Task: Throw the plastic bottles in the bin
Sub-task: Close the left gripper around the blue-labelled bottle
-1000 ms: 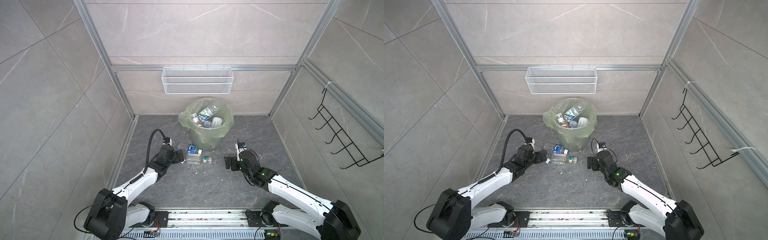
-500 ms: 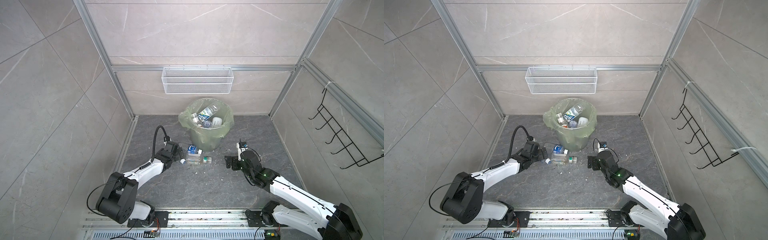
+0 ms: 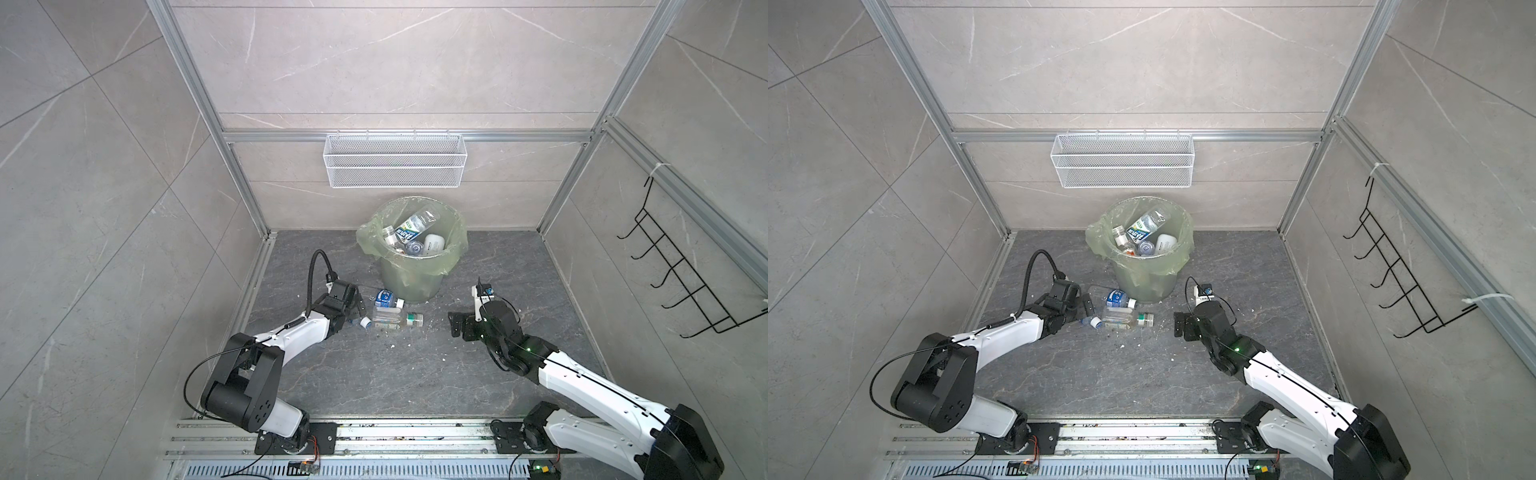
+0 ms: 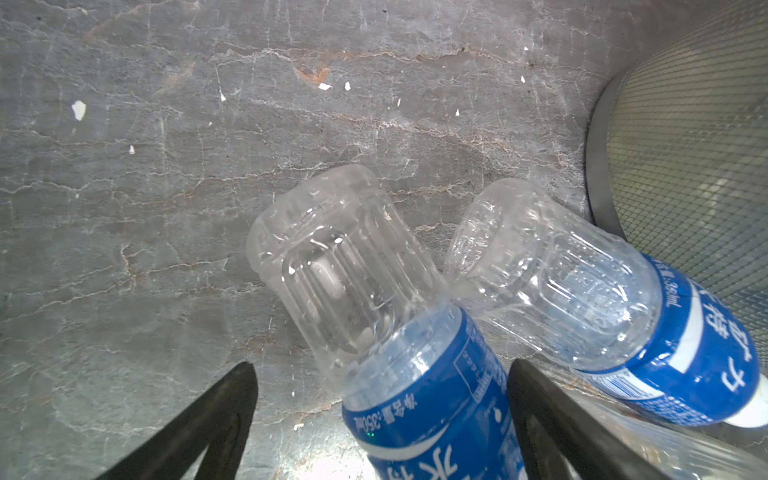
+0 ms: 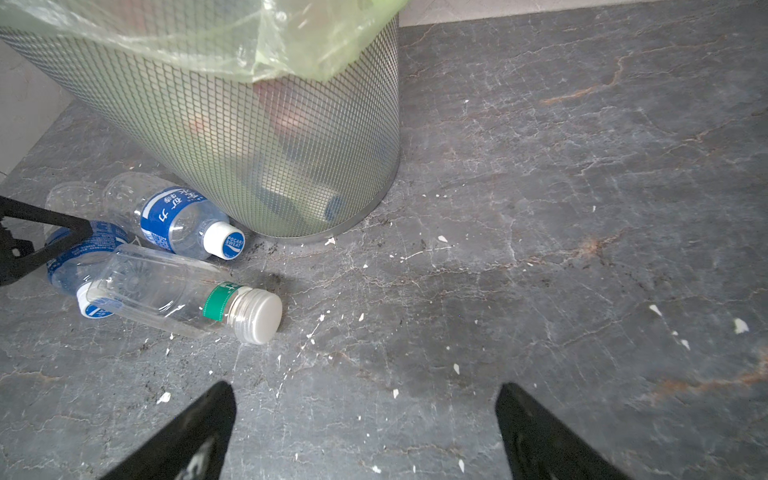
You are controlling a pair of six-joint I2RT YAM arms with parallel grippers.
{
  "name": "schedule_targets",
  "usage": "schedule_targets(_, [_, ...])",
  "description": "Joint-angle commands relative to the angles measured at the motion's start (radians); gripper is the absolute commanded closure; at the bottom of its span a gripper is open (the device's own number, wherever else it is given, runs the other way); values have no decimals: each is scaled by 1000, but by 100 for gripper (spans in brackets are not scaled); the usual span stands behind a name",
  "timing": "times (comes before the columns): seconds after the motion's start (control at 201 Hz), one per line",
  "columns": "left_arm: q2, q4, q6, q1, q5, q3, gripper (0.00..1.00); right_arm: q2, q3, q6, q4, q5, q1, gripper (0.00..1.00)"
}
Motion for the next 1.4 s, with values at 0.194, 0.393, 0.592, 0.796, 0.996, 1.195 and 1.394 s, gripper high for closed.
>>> schedule_targets(0.194, [-15,-9,2,23,24,-30,9,30,7,-2,20,-16,3,1])
schedule_targets(0.393, [-5,0,10,48,65,-27,9,50,13,-3,24,-30,3,0])
schedule_targets(0.592, [0,-11,25,58,73,-14,9,72,21,-3,22,-32,3,0])
schedule_targets(0.796, [39,23,9,79,121,-34,9,75,22,-5,23,-35,3,0])
schedule_targets(0.996, [62,43,8,89,127,-53,11,78,23,-4,21,-32,3,0])
schedule_targets(1.195, [68,55,8,92,134,-65,18,93,27,-3,24,-28,3,1])
schedule_targets(1.394, [20,72,20,92,134,-91,25,92,26,-2,24,-20,3,0])
